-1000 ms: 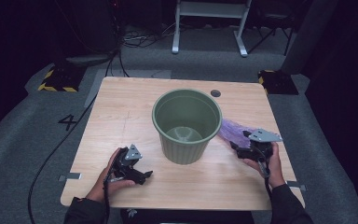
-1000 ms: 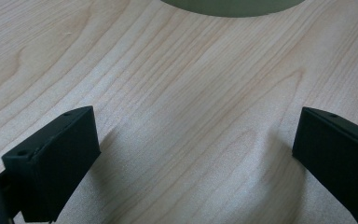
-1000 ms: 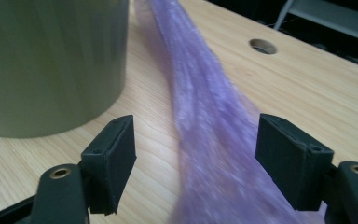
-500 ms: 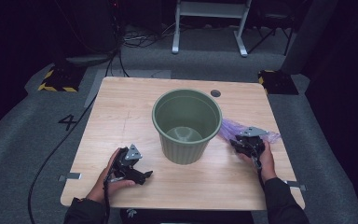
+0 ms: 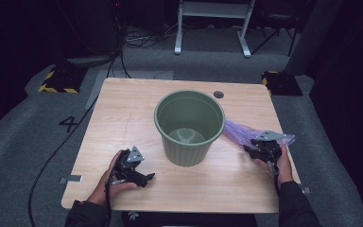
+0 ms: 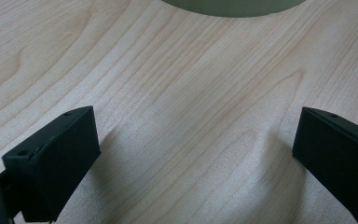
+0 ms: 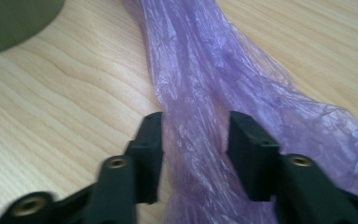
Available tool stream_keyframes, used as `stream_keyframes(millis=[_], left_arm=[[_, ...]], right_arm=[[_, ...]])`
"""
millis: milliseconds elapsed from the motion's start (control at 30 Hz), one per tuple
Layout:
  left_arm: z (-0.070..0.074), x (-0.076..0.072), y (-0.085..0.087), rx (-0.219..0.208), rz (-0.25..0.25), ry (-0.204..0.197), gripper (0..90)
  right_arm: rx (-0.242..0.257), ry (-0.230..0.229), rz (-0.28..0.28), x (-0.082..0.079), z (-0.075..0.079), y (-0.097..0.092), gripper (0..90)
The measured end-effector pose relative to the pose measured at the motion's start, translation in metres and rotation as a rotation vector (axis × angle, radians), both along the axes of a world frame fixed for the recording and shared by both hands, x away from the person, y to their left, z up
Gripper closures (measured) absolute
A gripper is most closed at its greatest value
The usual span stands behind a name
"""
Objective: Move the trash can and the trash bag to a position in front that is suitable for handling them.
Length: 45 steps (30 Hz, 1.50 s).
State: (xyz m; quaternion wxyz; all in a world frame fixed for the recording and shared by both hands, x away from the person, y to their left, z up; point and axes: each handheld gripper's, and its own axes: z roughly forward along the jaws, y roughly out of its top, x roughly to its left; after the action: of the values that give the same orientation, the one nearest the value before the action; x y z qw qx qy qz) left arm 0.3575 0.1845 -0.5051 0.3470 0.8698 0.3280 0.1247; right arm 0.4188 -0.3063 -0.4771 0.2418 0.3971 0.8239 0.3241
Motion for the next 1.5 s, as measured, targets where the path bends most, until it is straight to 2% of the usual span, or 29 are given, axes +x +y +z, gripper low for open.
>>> stream_keyframes(millis=[33, 67, 100, 167, 200, 300, 367, 433, 467, 500, 600, 633, 700, 733, 833, 900, 967, 1033, 1067, 1133, 1167, 1200, 1267, 1500], left_arm=[[0.000, 0.000, 0.000, 0.000, 0.000, 0.000, 0.0], [0.000, 0.000, 0.000, 0.000, 0.000, 0.000, 0.0], [0.000, 0.000, 0.000, 0.000, 0.000, 0.000, 0.0], [0.000, 0.000, 0.000, 0.000, 0.000, 0.000, 0.0], [0.000, 0.000, 0.000, 0.000, 0.000, 0.000, 0.0], [0.000, 0.000, 0.000, 0.000, 0.000, 0.000, 0.0], [0.000, 0.000, 0.000, 0.000, -0.001, 0.001, 0.0], [0.000, 0.000, 0.000, -0.001, 0.000, 0.000, 0.0], [0.000, 0.000, 0.000, 0.000, -0.001, 0.000, 0.0], [0.000, 0.000, 0.000, 0.000, -0.001, 0.000, 0.0], [0.000, 0.000, 0.000, 0.000, -0.002, 0.000, 0.0], [0.000, 0.000, 0.000, 0.000, -0.001, 0.000, 0.0], [0.000, 0.000, 0.000, 0.000, -0.001, 0.001, 0.0], [0.000, 0.000, 0.000, 0.000, -0.001, 0.001, 0.0], [0.000, 0.000, 0.000, 0.000, -0.002, 0.000, 0.0], [0.000, 0.000, 0.000, 0.000, -0.002, 0.001, 0.0], [0.000, 0.000, 0.000, 0.000, -0.001, 0.001, 0.0], [0.000, 0.000, 0.000, -0.001, -0.001, 0.001, 0.0], [0.000, 0.000, 0.000, -0.001, -0.001, 0.001, 0.0], [0.000, 0.000, 0.000, -0.001, -0.003, 0.001, 0.0], [0.000, 0.000, 0.000, -0.001, -0.003, 0.001, 0.0], [0.000, 0.000, 0.000, -0.001, -0.003, 0.001, 0.0], [0.000, 0.000, 0.000, -0.001, -0.003, 0.001, 0.0], [0.000, 0.000, 0.000, -0.001, -0.003, 0.001, 0.0]], right_arm=[[-0.016, -0.012, -0.023, -0.002, 0.005, 0.001, 39.1], [-0.016, -0.012, -0.023, -0.002, 0.005, 0.001, 39.1], [-0.017, -0.016, -0.025, -0.003, 0.007, 0.001, 35.2], [0.004, -0.042, -0.020, -0.006, 0.014, 0.004, 32.9], [0.043, -0.063, -0.010, -0.009, 0.022, 0.011, 29.9], [0.070, -0.080, 0.015, -0.010, 0.028, 0.020, 28.5], [0.065, -0.087, 0.027, -0.008, 0.030, 0.030, 27.3], [0.055, -0.075, 0.018, -0.001, 0.028, 0.039, 26.2], [0.034, -0.059, 0.008, 0.008, 0.025, 0.049, 25.1], [0.034, -0.059, 0.008, 0.008, 0.025, 0.049, 25.1], [0.029, -0.032, 0.019, 0.020, 0.021, 0.064, 23.6], [0.012, -0.029, 0.007, 0.029, 0.019, 0.071, 22.9], [0.051, -0.027, 0.000, 0.038, 0.019, 0.073, 22.1], [0.051, -0.027, 0.000, 0.038, 0.019, 0.073, 22.1], [0.086, -0.005, -0.025, 0.055, 0.016, 0.072, 20.0], [0.082, 0.006, -0.033, 0.062, 0.012, 0.072, 20.1], [0.059, 0.036, -0.057, 0.068, 0.005, 0.072, 20.5], [0.050, 0.064, -0.066, 0.074, 0.000, 0.071, 25.2], [0.050, 0.064, -0.066, 0.074, 0.000, 0.071, 25.2], [0.043, 0.085, -0.099, 0.078, -0.006, 0.069, 29.6], [0.044, 0.096, -0.097, 0.078, -0.006, 0.070, 34.5], [0.044, 0.096, -0.097, 0.078, -0.006, 0.070, 34.5], [0.039, 0.106, -0.076, 0.077, -0.008, 0.071, 45.5], [0.058, 0.119, -0.051, 0.078, -0.013, 0.066, 60.3]])
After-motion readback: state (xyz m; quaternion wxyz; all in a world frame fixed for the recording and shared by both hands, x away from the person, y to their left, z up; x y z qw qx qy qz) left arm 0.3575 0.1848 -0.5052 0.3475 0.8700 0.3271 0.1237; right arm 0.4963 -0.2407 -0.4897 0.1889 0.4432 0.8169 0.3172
